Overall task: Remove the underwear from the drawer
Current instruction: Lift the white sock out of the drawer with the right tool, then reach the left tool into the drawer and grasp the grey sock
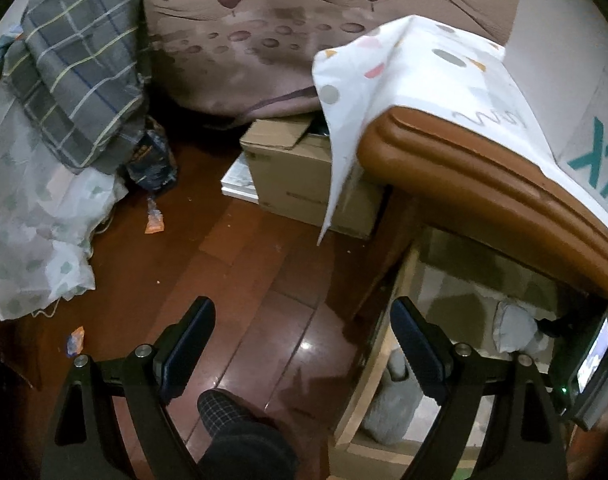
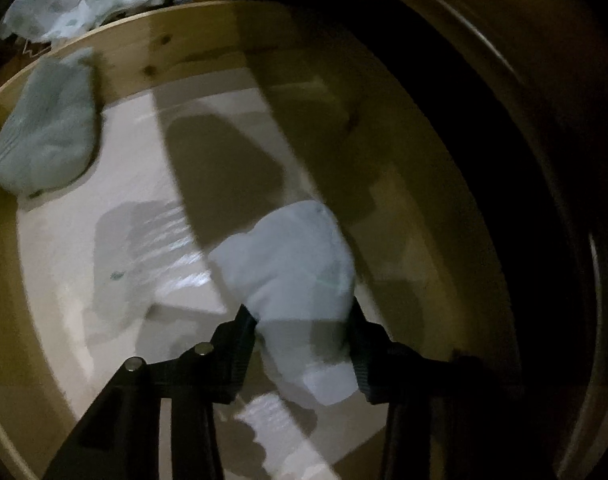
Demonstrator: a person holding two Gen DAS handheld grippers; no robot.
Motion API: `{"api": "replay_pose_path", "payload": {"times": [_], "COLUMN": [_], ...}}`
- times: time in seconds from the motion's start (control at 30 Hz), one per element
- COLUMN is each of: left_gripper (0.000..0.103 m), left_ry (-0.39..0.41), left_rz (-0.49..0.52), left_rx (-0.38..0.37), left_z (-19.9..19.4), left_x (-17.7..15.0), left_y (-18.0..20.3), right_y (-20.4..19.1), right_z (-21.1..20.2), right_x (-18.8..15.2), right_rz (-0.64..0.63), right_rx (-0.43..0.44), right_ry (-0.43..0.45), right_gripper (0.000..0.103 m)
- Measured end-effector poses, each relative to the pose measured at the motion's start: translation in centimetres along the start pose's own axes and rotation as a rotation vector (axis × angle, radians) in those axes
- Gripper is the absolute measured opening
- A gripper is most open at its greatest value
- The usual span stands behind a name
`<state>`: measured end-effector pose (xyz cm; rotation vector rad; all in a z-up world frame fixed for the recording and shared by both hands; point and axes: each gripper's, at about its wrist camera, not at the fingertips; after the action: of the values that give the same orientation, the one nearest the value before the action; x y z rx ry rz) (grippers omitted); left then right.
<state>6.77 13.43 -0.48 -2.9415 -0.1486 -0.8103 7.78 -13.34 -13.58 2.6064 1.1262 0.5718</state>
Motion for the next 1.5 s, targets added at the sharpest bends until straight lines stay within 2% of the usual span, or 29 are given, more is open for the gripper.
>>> {"api": "replay_pose_path", "payload": {"times": [0.2, 0.33, 0.43, 0.5, 0.57, 0.77, 0.97, 1.07, 1.3, 1.5], "left_gripper": [0.087, 0.087, 0.087, 0.087, 0.087, 0.087, 0.087, 0.087, 0.087, 0.087], "left_ry": [-0.028, -0.035, -0.053, -0.065, -0.062, -0.047, -0.013, -0.013, -0.009, -0.014], "left_rz": [0.017, 0.018, 0.011, 0.009, 0.011, 0.027, 0.051, 0.060, 0.101, 0.150], "left_rx": [-0.019, -0.040, -0.062, -0.063, -0.064, -0.060, -0.055, -0.066, -0.041, -0.043], "left_z": [0.5, 0.6, 0.9, 1.2, 1.2, 1.1, 0.6, 0.5, 0.4, 0.3], "left_x": [-0.3, -0.4, -0.6, -0.6, -0.6, -0.9, -1.2, -1.5, -2.4, -3.7], "left_y": [0.7, 1.0, 1.2, 1.4, 1.6, 2.5, 3.2, 3.5, 4.9, 6.8], "right_y": [-0.9, -0.7, -0.7, -0.9, -0.3, -1.0, 0.2, 0.9, 1.9, 2.2], "right_z": [-2.6, -4.4, -5.3, -6.2, -8.1, -9.4, -10.4, -10.7, -10.6, -10.4], "right_x": [-1.2, -2.0, -1.7, -1.4, -2.7, -6.3, -8.5, -9.3, -11.0, -12.1], "right_rz": [-0.025, 0.037, 0.149, 0.270, 0.398, 0.708, 0.926, 0.994, 1.087, 1.128], "right_rx": [0.000, 0.008, 0.031, 0.056, 0.070, 0.065, -0.042, -0.092, -0.181, -0.221], "right_ry": [-0.048, -0.052, -0.051, -0.035, -0.020, 0.028, 0.040, 0.053, 0.048, 0.027], "right_gripper": [0.041, 0.041, 0.041, 0.041, 0.041, 0.041, 0.041, 0.041, 0.041, 0.041]}}
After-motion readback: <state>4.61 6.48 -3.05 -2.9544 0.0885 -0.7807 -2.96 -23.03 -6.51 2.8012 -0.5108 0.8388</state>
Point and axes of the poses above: each gripper's, at about its wrist camera, not at the fingertips, and z roughly the way its jaws point, y to its right, x to its top, and after that the axes turned 1 degree about z, right-handed
